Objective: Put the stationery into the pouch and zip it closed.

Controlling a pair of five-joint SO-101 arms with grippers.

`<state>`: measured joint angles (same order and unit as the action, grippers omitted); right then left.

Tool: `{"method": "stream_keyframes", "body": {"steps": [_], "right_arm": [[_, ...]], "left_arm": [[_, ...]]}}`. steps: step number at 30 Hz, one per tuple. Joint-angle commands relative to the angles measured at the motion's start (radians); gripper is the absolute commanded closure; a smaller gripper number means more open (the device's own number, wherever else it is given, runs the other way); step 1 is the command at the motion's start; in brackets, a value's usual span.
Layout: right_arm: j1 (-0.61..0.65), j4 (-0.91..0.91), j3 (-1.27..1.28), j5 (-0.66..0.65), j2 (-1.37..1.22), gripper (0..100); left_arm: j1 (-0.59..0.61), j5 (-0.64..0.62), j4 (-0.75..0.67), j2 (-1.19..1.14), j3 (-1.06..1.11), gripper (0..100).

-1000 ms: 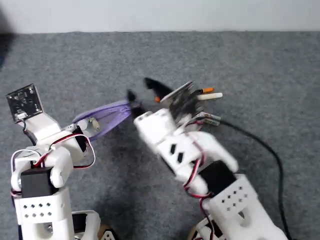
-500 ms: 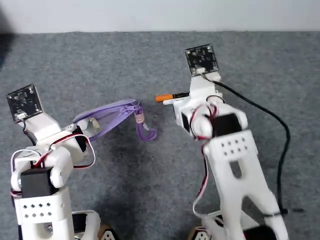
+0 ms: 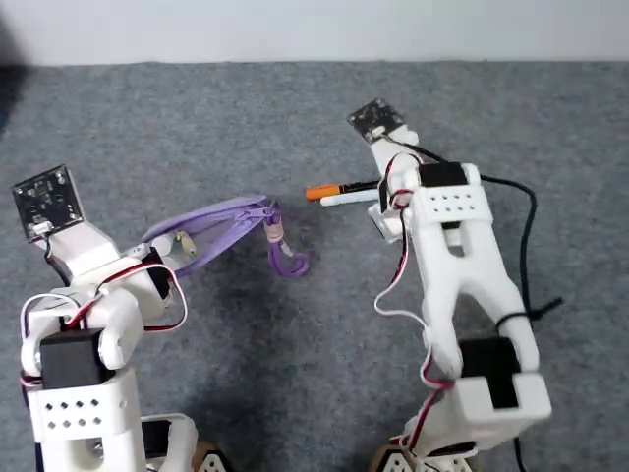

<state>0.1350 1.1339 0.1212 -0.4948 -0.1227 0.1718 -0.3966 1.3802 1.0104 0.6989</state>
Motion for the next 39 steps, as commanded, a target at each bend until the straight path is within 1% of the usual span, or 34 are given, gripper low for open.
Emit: {"method": "stream_keyframes", "body": {"steps": [1, 7, 11, 13, 19, 25, 27, 30, 37, 39], "right_arm": [[-0.01, 0.007, -0.087, -0.071, -0.067, 85.0], [-0.01, 0.007, -0.219, -0.138, -0.246, 84.1], [-0.022, 0.008, -0.327, -0.15, -0.357, 74.7], [-0.024, 0.036, -0.381, -0.15, -0.403, 72.7], [-0.033, 0.107, -0.531, -0.15, -0.555, 80.2], [-0.047, 0.17, -0.641, -0.146, -0.616, 99.0], [-0.047, 0.211, -0.69, -0.144, -0.615, 98.2], [-0.045, 0.328, -0.795, -0.137, -0.615, 99.2], [-0.013, 0.662, -1.094, 0.011, -0.615, 99.1], [-0.008, 0.664, -1.162, 0.061, -0.599, 99.1]], "left_arm": [[0.008, -0.011, -0.005, 0.0, -0.004, 99], [0.008, -0.011, -0.005, 0.0, -0.004, 99], [0.006, -0.011, -0.005, 0.0, -0.004, 99], [0.003, -0.011, -0.005, 0.0, -0.004, 99], [0.003, -0.011, -0.005, 0.0, -0.002, 99], [0.003, -0.011, -0.005, 0.0, -0.002, 99], [0.003, -0.011, -0.005, 0.0, -0.002, 99], [0.003, -0.011, -0.005, 0.0, -0.002, 99], [0.003, -0.011, -0.005, 0.0, -0.002, 99], [0.003, -0.011, -0.005, 0.0, -0.002, 99]]}}
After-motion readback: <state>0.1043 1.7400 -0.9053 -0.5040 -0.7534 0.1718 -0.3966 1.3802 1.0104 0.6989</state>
